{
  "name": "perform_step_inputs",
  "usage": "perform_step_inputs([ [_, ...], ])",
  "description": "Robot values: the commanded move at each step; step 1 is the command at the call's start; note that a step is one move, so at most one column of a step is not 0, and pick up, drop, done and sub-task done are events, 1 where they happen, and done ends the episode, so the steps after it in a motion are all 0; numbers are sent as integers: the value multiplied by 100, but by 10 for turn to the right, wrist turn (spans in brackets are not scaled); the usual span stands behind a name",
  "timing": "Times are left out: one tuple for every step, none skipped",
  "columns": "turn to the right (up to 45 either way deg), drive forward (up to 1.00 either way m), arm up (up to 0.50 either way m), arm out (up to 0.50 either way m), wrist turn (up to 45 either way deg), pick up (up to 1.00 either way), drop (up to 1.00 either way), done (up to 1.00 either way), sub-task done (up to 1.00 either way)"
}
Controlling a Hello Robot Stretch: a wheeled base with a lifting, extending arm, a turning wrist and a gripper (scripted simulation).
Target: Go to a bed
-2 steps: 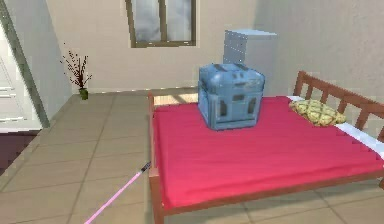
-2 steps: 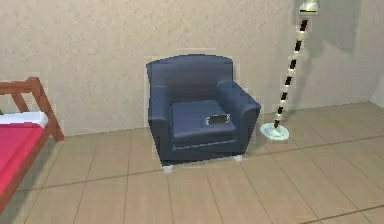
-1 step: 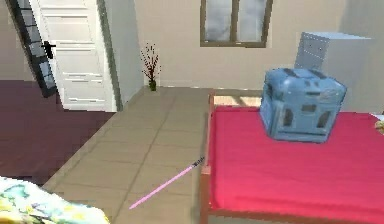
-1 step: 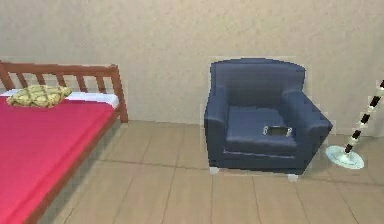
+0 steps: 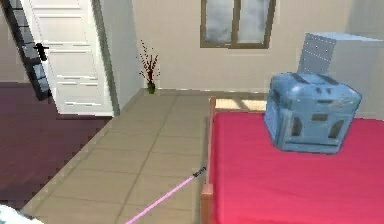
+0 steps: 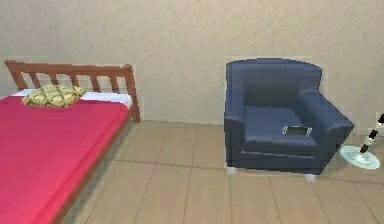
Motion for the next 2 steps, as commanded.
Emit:
perform_step_inputs([
  [390, 0, 0, 0, 0, 0, 0, 0, 0],
  [0, 0, 0, 0, 0, 0, 0, 100, 0],
])
